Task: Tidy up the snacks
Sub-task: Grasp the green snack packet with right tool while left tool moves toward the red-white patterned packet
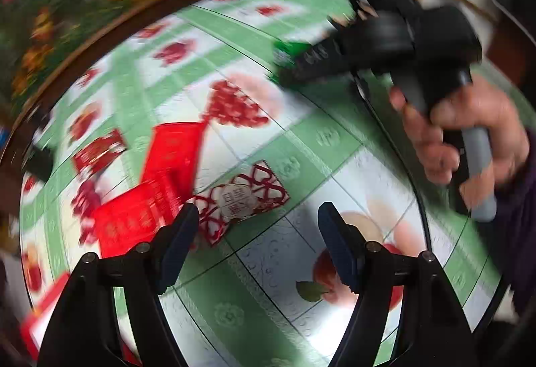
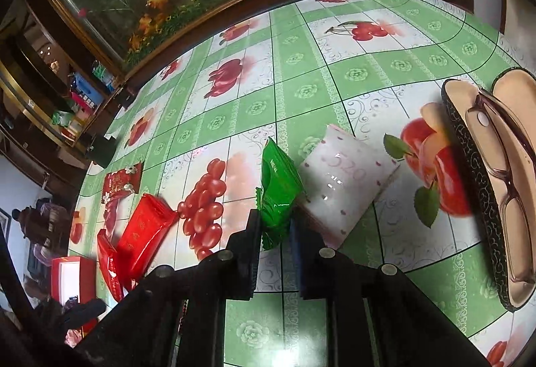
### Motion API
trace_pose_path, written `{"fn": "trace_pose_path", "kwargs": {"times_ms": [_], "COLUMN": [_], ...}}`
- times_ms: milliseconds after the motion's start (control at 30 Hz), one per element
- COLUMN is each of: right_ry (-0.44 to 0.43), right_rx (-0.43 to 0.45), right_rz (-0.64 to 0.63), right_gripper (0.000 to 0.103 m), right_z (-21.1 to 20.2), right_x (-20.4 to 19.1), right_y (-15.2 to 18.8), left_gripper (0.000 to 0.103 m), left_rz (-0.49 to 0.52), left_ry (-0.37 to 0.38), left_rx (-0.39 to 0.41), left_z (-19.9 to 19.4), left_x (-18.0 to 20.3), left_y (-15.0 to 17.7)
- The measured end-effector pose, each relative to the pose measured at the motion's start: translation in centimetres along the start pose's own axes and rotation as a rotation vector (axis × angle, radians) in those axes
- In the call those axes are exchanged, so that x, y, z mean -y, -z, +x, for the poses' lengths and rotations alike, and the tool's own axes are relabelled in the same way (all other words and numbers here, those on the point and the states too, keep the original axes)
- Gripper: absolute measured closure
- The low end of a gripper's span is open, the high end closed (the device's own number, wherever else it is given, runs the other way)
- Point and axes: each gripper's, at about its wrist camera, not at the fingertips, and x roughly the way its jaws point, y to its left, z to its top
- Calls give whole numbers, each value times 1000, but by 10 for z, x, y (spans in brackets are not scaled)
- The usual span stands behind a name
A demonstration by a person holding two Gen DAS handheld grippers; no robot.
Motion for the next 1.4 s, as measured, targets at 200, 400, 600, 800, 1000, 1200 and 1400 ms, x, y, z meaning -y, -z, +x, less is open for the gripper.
{"fn": "trace_pose_path", "kwargs": {"times_ms": [200,400,600,800,1000,1200,1400], "right_ry": [-10,-12,-11,-11,-8,-7,-6], "right_rx": [-3,-5,-5,-4,-1,5,8], "right_rz": [10,11,10,10,8,7,5], "right_gripper": [86,86,86,86,86,86,86], "right_z": [0,1,1,1,1,1,1], "right_x": [1,0,0,0,-1,-2,-3], "right_y": [0,0,0,0,-1,0,1], "left_gripper": [30,30,52,75,77,78,79], "left_rz": [173,208,190,144,-29,-175,-268], "left_ry": [20,85,140,149,111,19,-113], "left_rx": [-103,-113,-108,-84,-35,17,44], "left_z": [23,31,31,24,20,14,5], "left_x": [-3,-9,-9,2,4,9,12], "left_y": [-5,-15,-17,-10,-3,8,20]}}
